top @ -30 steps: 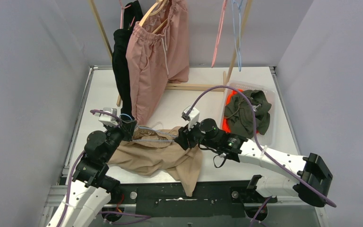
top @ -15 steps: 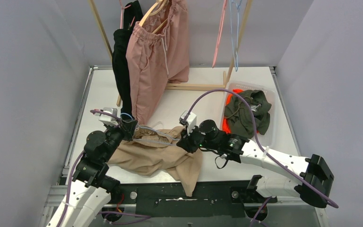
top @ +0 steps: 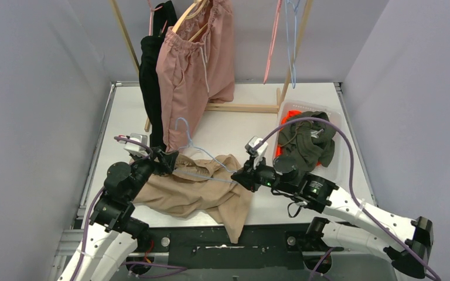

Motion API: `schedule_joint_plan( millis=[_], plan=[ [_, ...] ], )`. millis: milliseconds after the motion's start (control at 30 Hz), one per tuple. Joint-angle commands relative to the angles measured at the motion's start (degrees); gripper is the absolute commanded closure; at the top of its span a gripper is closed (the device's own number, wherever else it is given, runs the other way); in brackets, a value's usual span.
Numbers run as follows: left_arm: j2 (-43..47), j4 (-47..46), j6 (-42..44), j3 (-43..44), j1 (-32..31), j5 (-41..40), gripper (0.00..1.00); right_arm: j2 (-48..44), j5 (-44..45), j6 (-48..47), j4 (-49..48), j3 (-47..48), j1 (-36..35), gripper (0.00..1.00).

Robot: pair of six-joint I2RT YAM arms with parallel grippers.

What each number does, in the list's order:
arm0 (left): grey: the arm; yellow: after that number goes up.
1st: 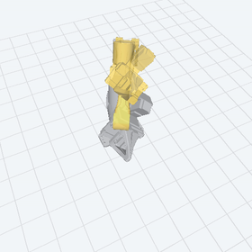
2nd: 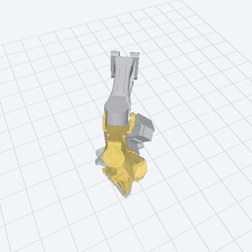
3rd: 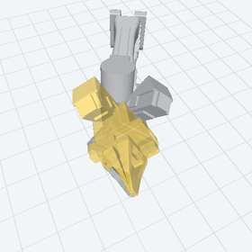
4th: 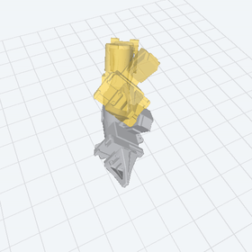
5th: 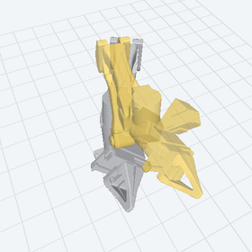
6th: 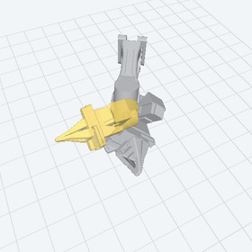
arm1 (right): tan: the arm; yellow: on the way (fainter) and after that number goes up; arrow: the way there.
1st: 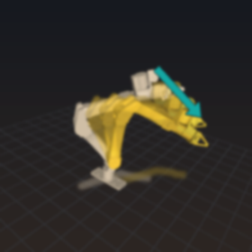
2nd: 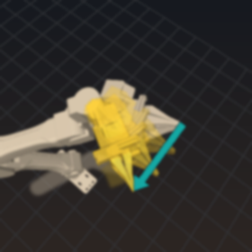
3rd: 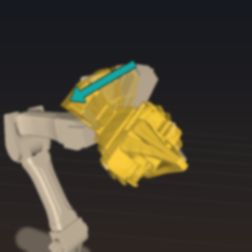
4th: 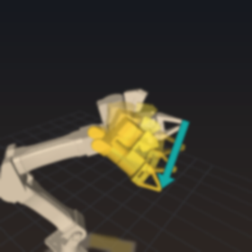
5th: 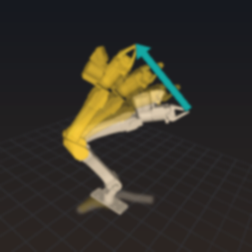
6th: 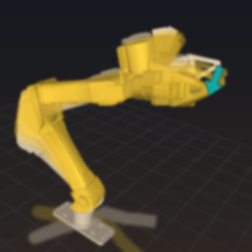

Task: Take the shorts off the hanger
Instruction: Remove the shorts from the hanger, then place the hanger on the clothes rod.

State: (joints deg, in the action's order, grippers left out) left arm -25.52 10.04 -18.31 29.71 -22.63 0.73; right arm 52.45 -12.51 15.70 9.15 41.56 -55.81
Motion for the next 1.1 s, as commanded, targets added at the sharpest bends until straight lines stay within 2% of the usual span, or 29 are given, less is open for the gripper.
schedule_joint_plan(
  millis=[0, 267, 600, 833, 933, 1067],
  plan=[
    [0.7, -0.7, 1.2, 3.4, 0.4, 0.6, 0.33, -6.4, 4.2, 2.8, 1.7, -1.1, 0.1, 1.00],
    [1.1, 2.1, 0.9, 4.8, 0.5, -4.8, 0.30, -15.0, 9.3, 7.0, 9.1, -1.0, 0.1, 1.00],
    [1.0, 2.6, 0.3, 4.5, 0.5, -8.2, 0.28, -22.8, 25.1, 15.1, 17.9, 3.5, 0.0, 1.00],
    [0.7, 2.2, 0.3, 3.9, 0.6, -8.5, 0.28, -14.1, 33.5, 16.0, 17.3, 8.4, -0.8, 1.00],
    [0.7, 2.1, 0.5, 3.8, 0.6, -8.9, 0.28, -8.5, 40.7, 13.8, 16.2, 12.5, -2.3, 1.00],
    [0.6, 2.0, 1.0, 3.6, 0.6, -9.4, 0.28, -2.5, 55.0, 11.1, 12.7, 16.6, -6.8, 1.00]
  ],
)
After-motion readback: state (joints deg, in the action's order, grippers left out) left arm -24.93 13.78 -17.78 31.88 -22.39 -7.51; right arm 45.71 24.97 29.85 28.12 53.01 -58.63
